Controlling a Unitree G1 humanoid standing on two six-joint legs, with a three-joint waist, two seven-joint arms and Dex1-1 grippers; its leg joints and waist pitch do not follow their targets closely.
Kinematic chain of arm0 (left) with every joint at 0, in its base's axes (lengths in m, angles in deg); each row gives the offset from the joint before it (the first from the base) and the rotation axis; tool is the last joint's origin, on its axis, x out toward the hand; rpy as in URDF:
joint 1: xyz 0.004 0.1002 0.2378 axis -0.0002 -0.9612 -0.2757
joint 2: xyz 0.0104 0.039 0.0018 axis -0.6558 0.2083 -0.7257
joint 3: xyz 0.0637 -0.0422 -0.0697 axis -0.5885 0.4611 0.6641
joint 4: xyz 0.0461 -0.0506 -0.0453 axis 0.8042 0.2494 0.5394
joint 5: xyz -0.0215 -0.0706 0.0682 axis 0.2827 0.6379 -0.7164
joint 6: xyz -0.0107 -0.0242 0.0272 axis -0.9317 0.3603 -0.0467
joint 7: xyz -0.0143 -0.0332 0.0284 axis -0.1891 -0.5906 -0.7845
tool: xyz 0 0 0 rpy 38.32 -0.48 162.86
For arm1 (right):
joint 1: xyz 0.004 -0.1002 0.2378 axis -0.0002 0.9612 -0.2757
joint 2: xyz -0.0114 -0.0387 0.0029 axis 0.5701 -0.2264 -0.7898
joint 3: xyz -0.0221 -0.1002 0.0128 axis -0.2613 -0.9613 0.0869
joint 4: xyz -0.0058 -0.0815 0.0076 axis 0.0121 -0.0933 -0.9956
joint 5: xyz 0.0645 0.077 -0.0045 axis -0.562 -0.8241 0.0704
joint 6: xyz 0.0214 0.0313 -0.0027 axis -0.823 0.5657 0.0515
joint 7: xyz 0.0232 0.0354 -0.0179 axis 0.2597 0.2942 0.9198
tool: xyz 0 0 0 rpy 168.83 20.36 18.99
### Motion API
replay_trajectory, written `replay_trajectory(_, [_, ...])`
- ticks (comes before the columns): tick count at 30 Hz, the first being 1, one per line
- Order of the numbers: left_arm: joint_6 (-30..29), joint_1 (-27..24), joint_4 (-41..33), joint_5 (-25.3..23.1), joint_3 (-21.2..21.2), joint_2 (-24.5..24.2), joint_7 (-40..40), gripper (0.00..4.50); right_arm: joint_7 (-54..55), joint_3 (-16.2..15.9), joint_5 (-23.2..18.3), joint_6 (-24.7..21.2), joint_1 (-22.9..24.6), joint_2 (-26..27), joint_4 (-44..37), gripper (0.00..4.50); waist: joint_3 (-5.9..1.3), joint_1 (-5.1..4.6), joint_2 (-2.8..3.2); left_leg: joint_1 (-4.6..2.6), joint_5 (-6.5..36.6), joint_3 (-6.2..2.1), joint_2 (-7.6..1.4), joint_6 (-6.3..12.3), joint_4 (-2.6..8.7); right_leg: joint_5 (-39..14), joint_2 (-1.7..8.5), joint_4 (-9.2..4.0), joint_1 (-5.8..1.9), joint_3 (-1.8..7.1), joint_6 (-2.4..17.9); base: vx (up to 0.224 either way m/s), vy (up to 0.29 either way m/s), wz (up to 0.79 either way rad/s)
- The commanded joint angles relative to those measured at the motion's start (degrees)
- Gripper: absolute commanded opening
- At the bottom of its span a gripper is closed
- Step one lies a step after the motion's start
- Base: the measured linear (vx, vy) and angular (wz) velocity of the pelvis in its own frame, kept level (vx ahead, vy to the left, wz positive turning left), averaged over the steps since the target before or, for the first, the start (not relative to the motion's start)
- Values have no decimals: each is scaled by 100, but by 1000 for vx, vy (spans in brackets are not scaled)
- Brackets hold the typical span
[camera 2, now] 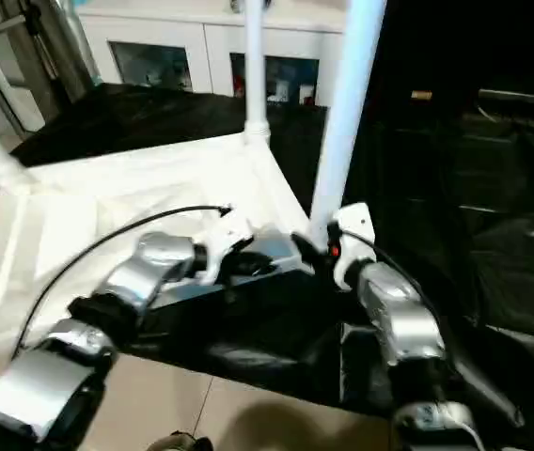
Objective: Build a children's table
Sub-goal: Rotate leg to tighten
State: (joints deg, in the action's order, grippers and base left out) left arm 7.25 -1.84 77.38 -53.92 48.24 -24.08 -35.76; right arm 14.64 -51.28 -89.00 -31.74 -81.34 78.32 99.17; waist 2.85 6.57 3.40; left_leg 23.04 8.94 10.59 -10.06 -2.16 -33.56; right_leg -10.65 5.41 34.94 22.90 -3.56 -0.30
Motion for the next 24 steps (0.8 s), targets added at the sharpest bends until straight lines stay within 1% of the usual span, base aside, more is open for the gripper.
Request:
replay_trajectory(1, [129, 283, -75, 194, 126, 499, -444, 0, 282, -347, 232, -26, 6, 344, 453, 275, -399, -23, -94, -157, 1377, -124, -272, 182, 400, -1080, 371, -475, -214, 212, 1270, 0, 0, 0])
replay_trajectory(2, [197, 315, -10, 144, 91, 537, -502, 0, 126, -493, 293, 46, 8, 402, 450, 275, -400, -1, -103, -144, 1350, -124, -271, 241, 388, -1082, 389, -479, -247, 214, 1255, 0, 0, 0])
replay_trajectory(3, [243, 319, 9, 118, 64, 540, -479, 0, -42, -467, 159, 15, 18, 448, 422, 310, -403, 1, -107, -138, 1313, -122, -270, 274, 385, -1038, 383, -474, -254, 214, 1241, 0, 0, 0])
replay_trajectory(4, [249, 319, 13, 114, 61, 540, -472, 0, -98, -443, 98, 1, 22, 467, 402, 310, -402, 6, -111, -138, 1301, -121, -269, 314, 385, -1009, 380, -476, -255, 216, 1232, 0, 0, 0])
replay_trajectory(5, [265, 309, 8, 120, 64, 534, -419, 0, -292, -369, -92, -56, 38, 507, 327, 345, -401, 16, -117, -131, 1262, -122, -273, 401, 383, -960, 384, -470, -264, 214, 1238, 0, 0, 0])
replay_trajectory(7, [293, 281, -25, 142, 59, 499, -292, 0, -406, -386, -114, -26, 49, 462, 274, 348, -395, 16, -120, -128, 1308, -123, -279, 425, 388, -1041, 382, -473, -263, 210, 1229, 0, 0, 0])
replay_trajectory(9, [396, 194, -142, 194, 16, 407, 33, 0, -624, -511, -49, 84, 101, 291, 166, 381, -390, 11, -122, -130, 1359, -127, -281, 407, 394, -1174, 386, -485, -261, 209, 1210, 0, 0, 0])
replay_trajectory(10, [413, 175, -170, 211, 8, 390, 108, 0, -694, -530, -57, 94, 115, 257, 136, 381, -388, 15, -123, -132, 1376, -129, -282, 404, 397, -1215, 389, -494, -263, 207, 1200, 0, 0, 0])
replay_trajectory(11, [542, 63, -303, 289, -50, 281, 525, 0, -1163, -657, -91, 181, 240, 28, -71, 381, -393, 17, -125, -119, 1321, -129, -286, 425, 390, -1099, 388, -476, -273, 214, 1206, 0, 0, 0])
replay_trajectory(12, [542, 63, -303, 289, -50, 281, 525, 0, -1163, -657, -91, 181, 240, 28, -71, 381, -391, 34, -133, -118, 1302, -131, -285, 453, 388, -1076, 385, -483, -284, 208, 1192, 0, 0, 0])
replay_trajectory(13, [623, 23, -341, 313, -73, 240, 688, 0, -1368, -711, -94, 244, 295, -69, -146, 381, -400, 35, -125, -112, 1238, -128, -296, 501, 381, -939, 389, -459, -279, 213, 1228, 0, 0, 0])
replay_trajectory(14, [659, -32, -409, 342, -99, 166, 879, 0, -1705, -782, -157, 263, 403, -239, -331, 381, -403, 40, -122, -108, 1217, -127, -294, 524, 373, -884, 388, -453, -291, 206, 1245, 0, 0, 0])
replay_trajectory(15, [668, -89, -483, 376, -121, 87, 1079, 0, -2056, -840, -244, 242, 520, -425, -550, 381, -401, 55, -128, -108, 1168, -116, -303, 584, 358, -743, 386, -438, -286, 212, 1291, 0, 0, 0])
replay_trajectory(16, [660, -118, -524, 396, -131, 44, 1187, 0, -2229, -861, -296, 209, 581, -523, -672, 381, -396, 63, -132, -104, 1158, -116, -300, 622, 358, -724, 387, -438, -299, 206, 1317, 0, 0, 0])
replay_trajectory(17, [651, -153, -572, 421, -143, -6, 1318, 0, -2430, -882, -355, 166, 652, -638, -818, 381, -402, 73, -128, -107, 1137, -105, -313, 666, 347, -688, 374, -425, -284, 207, 1355, 0, 0, 0])
replay_trajectory(18, [662, -181, -611, 440, -156, -52, 1439, 0, -2600, -888, -400, 116, 706, -736, -930, 381, -402, 82, -110, -108, 1154, -111, -311, 680, 347, -733, 371, -423, -280, 196, 1382, 0, 0, 0])
replay_trajectory(19, [673, -259, -726, 508, -176, -148, 1715, 0, -2956, -917, -500, 23, 820, -962, -1150, 381, -393, 106, -112, -125, 1225, -107, -322, 673, 349, -850, 381, -444, -275, 203, 1392, 0, 0, 0])
replay_trajectory(20, [696, -296, -784, 543, -176, -194, 1849, 0, -3151, -927, -554, -36, 874, -1078, -1252, 381, -393, 142, -98, -131, 1267, -109, -341, 660, 351, -938, 387, -445, -267, 212, 1392, 0, 0, 0])
replay_trajectory(21, [700, -345, -864, 597, -171, -250, 2014, 0, -3429, -939, -662, -189, 954, -1252, -1408, 381, -391, 158, -105, -129, 1291, -111, -340, 643, 358, -982, 378, -443, -266, 210, 1395, 0, 0, 0])
replay_trajectory(22, [700, -357, -883, 609, -169, -264, 2053, 0, -3496, -943, -689, -227, 973, -1294, -1446, 381, -391, 158, -105, -129, 1291, -111, -340, 643, 358, -982, 378, -443, -266, 210, 1395, 0, 0, 0])
replay_trajectory(24, [646, -438, -1038, 700, -163, -333, 2324, 0, -3811, -1018, -742, -317, 1073, -1525, -1607, 381, -389, 201, -112, -131, 1315, -113, -353, 623, 361, -1056, 391, -442, -259, 216, 1383, 0, 0, 0])
